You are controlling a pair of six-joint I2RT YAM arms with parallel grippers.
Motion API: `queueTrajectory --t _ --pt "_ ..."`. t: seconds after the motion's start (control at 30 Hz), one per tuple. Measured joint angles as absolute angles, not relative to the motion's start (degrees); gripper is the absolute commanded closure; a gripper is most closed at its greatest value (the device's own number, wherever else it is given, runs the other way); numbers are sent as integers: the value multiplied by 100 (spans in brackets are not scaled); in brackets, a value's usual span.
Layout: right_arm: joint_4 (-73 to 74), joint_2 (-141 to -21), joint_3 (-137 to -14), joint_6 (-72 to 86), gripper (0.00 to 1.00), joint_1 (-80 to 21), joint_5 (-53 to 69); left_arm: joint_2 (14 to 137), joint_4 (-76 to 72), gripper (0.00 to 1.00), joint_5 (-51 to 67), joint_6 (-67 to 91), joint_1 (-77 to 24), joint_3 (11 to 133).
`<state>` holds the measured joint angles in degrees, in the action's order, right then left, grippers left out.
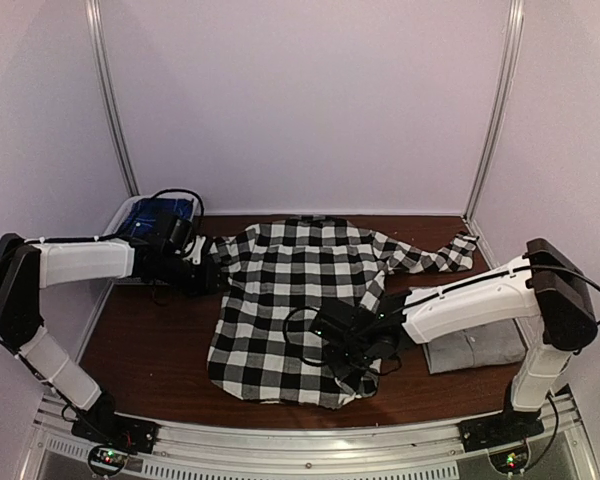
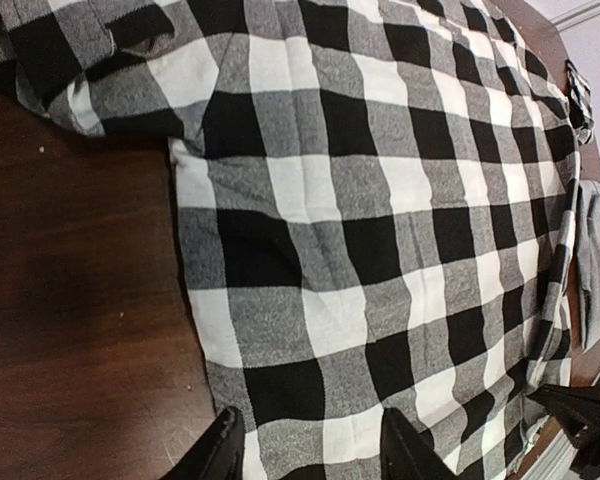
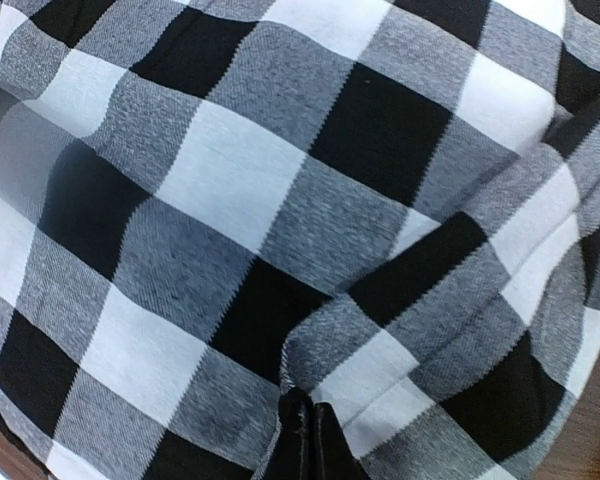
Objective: Fold and stack the long sleeve shirts
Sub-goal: Flatten out the square-folded shirt at the center of the board, then move the flattened shirt to the center of the board.
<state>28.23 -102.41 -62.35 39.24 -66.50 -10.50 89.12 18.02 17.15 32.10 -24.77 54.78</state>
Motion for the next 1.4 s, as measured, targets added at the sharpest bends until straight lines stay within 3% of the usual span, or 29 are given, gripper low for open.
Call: queueTrajectory --t 0.33,0.53,0.6,0.73,0.8,1.2,1.33,1.4 --pt "3664 -8095 -4818 4912 100 -6650 -1398 8744 1944 53 1813 3225 -2486 5170" --pt "4012 -7325 -3535 5747 89 -6652 -1100 8705 2121 53 1817 3225 -2486 5140" --pt "4108 -7035 -3376 5951 81 -6652 -1017 8663 2176 52 1809 3225 -2486 5107" --pt "4195 -6528 -3376 6193 41 -6652 -921 8573 2287 52 1798 3225 -2486 5037" --pt "4309 -6466 -3548 6149 35 -6652 -937 8501 2285 52 1850 3229 -2486 4910" --pt "3710 -6879 -4510 5374 35 -6077 -1214 7662 2359 45 2460 3664 -3050 3433" --pt "3214 -7118 -4311 5142 35 -5902 -1046 7559 2178 46 2558 4003 -3505 3166" --pt "3044 -7170 -4195 5070 36 -5854 -982 7585 2078 51 2561 4182 -3728 3092"
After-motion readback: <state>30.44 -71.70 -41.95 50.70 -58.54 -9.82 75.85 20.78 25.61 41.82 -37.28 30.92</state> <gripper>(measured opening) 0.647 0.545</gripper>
